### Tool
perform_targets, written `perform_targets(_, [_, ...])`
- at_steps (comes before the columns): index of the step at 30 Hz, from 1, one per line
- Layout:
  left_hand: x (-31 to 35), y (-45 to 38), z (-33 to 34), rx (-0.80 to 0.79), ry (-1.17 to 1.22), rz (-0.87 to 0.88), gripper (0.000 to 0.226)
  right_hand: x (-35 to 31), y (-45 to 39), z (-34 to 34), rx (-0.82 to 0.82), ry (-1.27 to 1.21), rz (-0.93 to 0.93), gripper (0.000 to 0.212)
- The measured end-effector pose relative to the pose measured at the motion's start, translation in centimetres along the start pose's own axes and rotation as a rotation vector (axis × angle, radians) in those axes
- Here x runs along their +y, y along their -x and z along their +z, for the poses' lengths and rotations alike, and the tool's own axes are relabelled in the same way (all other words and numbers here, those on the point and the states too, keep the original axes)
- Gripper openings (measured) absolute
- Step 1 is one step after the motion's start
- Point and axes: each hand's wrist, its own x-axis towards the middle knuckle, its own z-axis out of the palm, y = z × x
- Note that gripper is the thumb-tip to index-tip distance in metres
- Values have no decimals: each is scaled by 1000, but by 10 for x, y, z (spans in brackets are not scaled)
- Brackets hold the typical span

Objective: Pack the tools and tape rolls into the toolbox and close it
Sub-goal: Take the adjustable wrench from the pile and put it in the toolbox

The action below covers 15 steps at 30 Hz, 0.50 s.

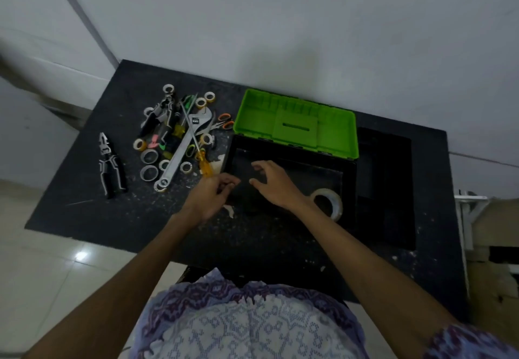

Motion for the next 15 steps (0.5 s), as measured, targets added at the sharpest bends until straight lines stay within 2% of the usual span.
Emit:
perform_targets(6, [-66,8,-55,135,26,-139,20,-62,-42,40,-15,-170,13,42])
perform_targets(9, [-98,12,-71,205,75,-228,20,-88,-60,62,-84,-322,104,39])
perform_targets(15, [-141,6,-86,257,107,-377,27,-113,-99,118,-106,-390,254,38])
